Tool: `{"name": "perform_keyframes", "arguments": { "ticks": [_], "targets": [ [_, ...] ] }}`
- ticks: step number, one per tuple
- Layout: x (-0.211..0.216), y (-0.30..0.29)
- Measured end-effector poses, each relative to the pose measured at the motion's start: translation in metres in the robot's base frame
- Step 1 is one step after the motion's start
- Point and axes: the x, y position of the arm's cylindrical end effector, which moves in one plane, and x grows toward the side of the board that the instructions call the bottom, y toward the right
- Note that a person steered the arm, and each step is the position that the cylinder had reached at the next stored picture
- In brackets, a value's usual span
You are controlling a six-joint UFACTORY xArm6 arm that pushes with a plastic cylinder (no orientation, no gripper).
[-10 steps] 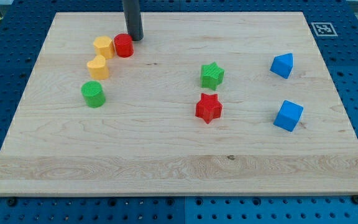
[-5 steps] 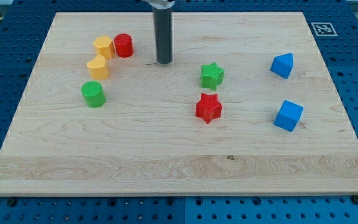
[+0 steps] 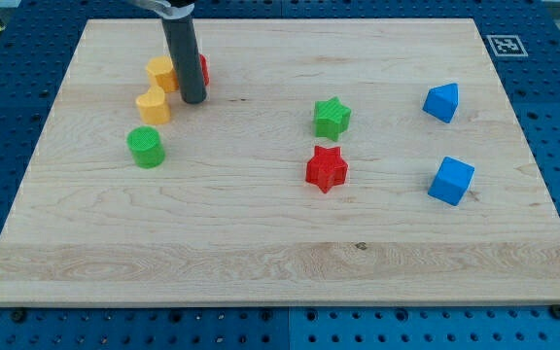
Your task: Drag the red circle to the top left of the yellow hexagon diagonally
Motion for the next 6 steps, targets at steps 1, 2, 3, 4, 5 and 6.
{"name": "perform_keyframes", "arguments": {
  "ticks": [1, 2, 3, 4, 5, 6],
  "targets": [
    [-0.02, 0.0],
    [-0.041, 0.002],
    [-0.052, 0.003],
    [-0.05, 0.003],
    [-0.035, 0.019],
    [-0.032, 0.038]
  ]
}}
